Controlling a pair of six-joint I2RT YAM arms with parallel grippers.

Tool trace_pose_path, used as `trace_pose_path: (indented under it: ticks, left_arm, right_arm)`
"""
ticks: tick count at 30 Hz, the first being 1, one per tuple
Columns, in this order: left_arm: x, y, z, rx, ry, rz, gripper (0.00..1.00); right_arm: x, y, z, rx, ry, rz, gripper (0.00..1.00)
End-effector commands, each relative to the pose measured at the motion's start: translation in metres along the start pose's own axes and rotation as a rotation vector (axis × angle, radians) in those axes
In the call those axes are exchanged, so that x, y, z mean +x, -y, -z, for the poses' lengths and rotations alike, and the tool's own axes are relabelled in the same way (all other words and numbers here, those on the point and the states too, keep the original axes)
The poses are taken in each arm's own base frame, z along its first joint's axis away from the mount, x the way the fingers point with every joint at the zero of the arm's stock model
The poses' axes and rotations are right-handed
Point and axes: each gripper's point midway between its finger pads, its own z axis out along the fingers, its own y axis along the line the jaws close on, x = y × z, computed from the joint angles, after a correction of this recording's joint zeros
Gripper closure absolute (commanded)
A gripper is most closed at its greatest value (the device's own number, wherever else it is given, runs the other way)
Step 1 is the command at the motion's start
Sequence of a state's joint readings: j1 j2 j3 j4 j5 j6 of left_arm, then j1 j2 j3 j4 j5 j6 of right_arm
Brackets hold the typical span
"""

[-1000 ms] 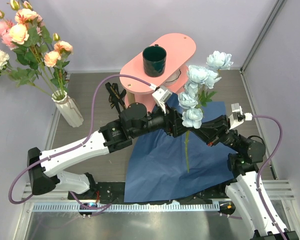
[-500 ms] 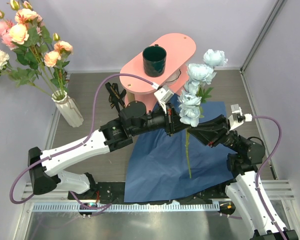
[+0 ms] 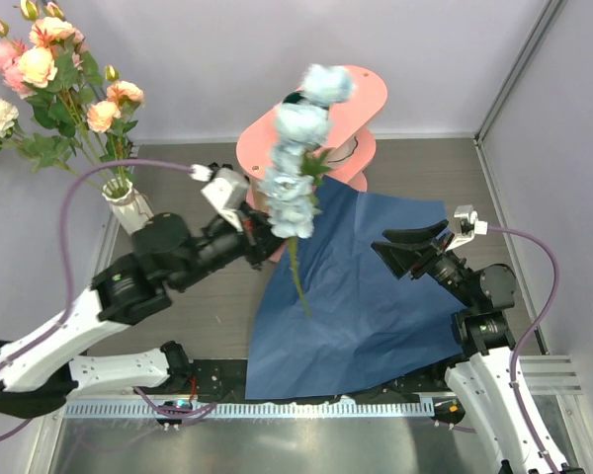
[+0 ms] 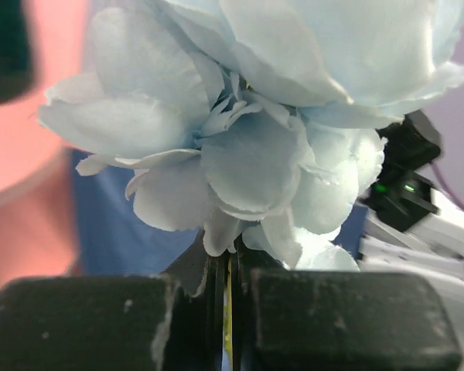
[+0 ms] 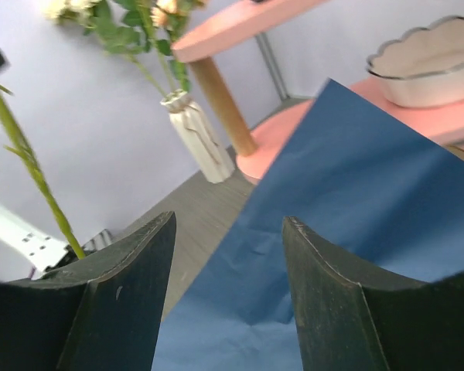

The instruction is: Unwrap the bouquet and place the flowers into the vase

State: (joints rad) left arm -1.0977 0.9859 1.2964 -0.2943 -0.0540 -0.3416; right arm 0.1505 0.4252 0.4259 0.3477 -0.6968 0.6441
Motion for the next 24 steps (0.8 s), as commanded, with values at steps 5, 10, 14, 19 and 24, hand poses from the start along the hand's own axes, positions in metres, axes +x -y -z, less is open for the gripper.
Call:
trace_pose_path:
  ticks: [5,10,14,19,24]
  left_arm:
    - [-0.05,-0.126,0.112,-0.769,0.064,-0.223,1.0]
    - [-0.091,-0.158,0.143,-1.036,0.157,-0.327,1.0]
    - [-0.121,-0.197,0.162,-1.205,0.24,-0.324,1.0]
    - [-0.145,-0.243,0.153,-1.252,0.274,-0.247,1.0]
    - [-0.168,-0.279,0.186,-1.438,0.429,-0.163,1.0]
  right_arm:
    - [0.001,0.03,-0.002,0.142,-0.006,0.036,0.37]
    - [0.002,0.032,-0.001,0.15,-0.004,0.036,0.37]
    - [0.003,0.033,-0.001,0.153,-0.005,0.033,0.37]
    - [0.002,0.032,0.001,0.156,0.003,0.04,0.37]
    - [0.003,0.034,0.001,0.163,0.005,0.038,0.37]
